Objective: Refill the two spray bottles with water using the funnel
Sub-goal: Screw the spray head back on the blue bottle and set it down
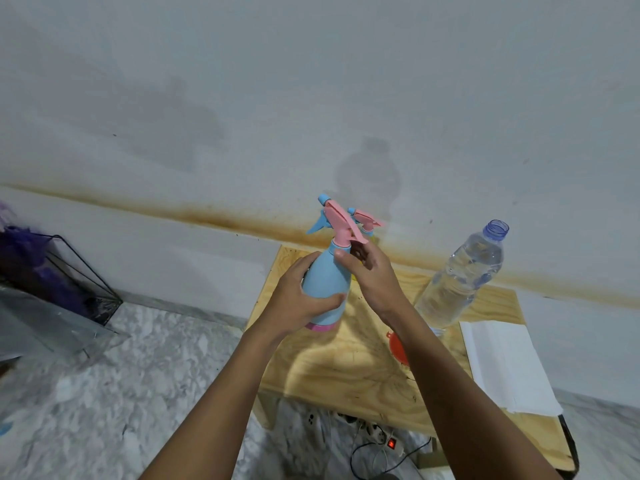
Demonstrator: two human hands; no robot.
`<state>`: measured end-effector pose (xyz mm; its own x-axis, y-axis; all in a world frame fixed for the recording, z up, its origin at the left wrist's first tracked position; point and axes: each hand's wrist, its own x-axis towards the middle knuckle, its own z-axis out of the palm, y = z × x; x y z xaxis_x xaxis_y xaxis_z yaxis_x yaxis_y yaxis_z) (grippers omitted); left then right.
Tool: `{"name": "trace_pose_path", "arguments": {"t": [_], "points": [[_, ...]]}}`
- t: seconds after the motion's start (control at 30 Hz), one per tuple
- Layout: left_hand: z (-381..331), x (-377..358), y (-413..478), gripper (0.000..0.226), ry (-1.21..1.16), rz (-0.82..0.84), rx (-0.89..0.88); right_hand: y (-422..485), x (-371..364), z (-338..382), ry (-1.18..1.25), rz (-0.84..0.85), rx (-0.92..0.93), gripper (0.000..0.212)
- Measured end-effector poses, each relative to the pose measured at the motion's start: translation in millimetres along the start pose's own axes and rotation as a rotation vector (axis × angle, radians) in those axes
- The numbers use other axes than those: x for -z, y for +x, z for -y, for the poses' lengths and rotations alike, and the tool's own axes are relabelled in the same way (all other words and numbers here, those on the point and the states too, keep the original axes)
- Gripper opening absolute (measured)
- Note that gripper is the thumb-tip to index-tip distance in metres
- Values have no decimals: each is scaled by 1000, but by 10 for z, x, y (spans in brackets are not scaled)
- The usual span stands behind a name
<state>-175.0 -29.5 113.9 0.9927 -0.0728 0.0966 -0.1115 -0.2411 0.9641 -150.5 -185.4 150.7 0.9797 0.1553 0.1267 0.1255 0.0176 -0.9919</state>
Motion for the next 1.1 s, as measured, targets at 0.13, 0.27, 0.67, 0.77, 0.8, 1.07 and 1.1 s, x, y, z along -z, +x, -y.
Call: {"name": "trace_pose_path", "arguments": {"t": [0.13, 0.27, 0.67, 0.77, 0.8, 1.07, 1.1], "points": [[2, 0, -1, 69, 2, 1, -8, -45, -18, -33, 60, -59, -11, 20], [10, -22, -12, 67, -7, 12, -16, -63, -133, -76, 62, -189, -15, 40], [40, -144, 0, 71, -11, -12, -12, -154, -182, -161, 112, -161, -58, 28], [20, -161, 4, 70, -32, -21, -6, -192, -176, -166, 176, -127, -61, 25], [19, -161, 3, 70, -38, -20, -8, -195, -185, -166, 162, -159, -50, 24], [0, -138, -3, 72, -85, 7, 19, -189, -96, -97, 225, -109, -127, 21], [-8, -127, 2, 71, -86, 14, 18, -181, -72, -79, 206, -99, -123, 16]]}}
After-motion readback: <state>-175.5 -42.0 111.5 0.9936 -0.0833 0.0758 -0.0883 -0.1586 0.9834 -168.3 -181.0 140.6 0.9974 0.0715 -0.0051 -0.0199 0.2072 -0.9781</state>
